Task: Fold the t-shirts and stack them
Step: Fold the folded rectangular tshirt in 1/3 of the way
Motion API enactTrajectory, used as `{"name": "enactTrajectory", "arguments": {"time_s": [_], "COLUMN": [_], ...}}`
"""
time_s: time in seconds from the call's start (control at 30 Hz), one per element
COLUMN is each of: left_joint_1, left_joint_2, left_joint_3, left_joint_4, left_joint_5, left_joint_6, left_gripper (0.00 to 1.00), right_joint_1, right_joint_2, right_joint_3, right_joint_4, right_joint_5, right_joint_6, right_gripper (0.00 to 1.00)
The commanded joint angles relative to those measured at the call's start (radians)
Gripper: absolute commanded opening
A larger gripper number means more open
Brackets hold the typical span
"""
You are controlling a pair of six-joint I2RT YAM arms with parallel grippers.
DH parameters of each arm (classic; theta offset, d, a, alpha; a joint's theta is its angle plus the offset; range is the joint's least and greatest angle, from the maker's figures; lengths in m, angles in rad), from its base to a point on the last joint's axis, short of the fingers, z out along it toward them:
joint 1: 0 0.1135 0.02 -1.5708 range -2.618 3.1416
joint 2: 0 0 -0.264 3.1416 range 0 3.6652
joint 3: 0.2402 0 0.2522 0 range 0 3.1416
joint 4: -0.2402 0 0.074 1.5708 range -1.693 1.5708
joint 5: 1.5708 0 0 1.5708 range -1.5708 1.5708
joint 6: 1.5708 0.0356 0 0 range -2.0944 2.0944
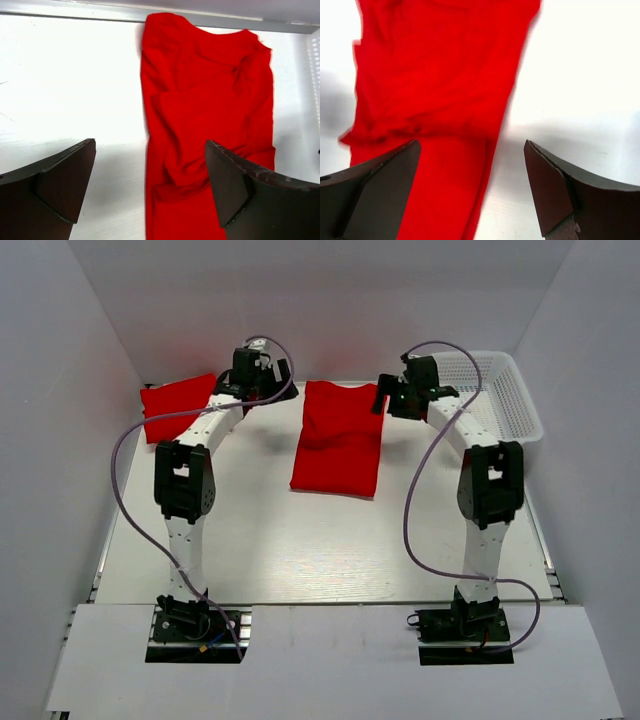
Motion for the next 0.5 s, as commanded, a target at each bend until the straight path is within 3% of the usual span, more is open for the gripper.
{"name": "enactTrajectory", "arguments": {"time_s": [0.0,0.17,0.47], "left_joint_1": [-0.031,-0.066,-0.156], "left_joint_2": [-0.14,-0.245,-0.214], "left_joint_3": [-0.185,-0.406,-0.431], "left_joint_4": [0.004,0.102,0.1], "left_joint_5": [0.077,0.245,0.336], "left_joint_6": [0.034,0.071,0.129], "left_gripper": [1.0,1.0,1.0], "right_joint_1": [0.008,0.021,0.045], "right_joint_2": [-0.164,-0.307,-0.356], "right_joint_3": [-0.23,-0.435,-0.593], "right_joint_4": [0.035,0.118,0.221], "right_joint_5": [-0.073,-0.25,-0.419], "right_joint_6": [-0.036,-0.068,-0.044], "right_gripper": [0.9,0.9,0.9]}}
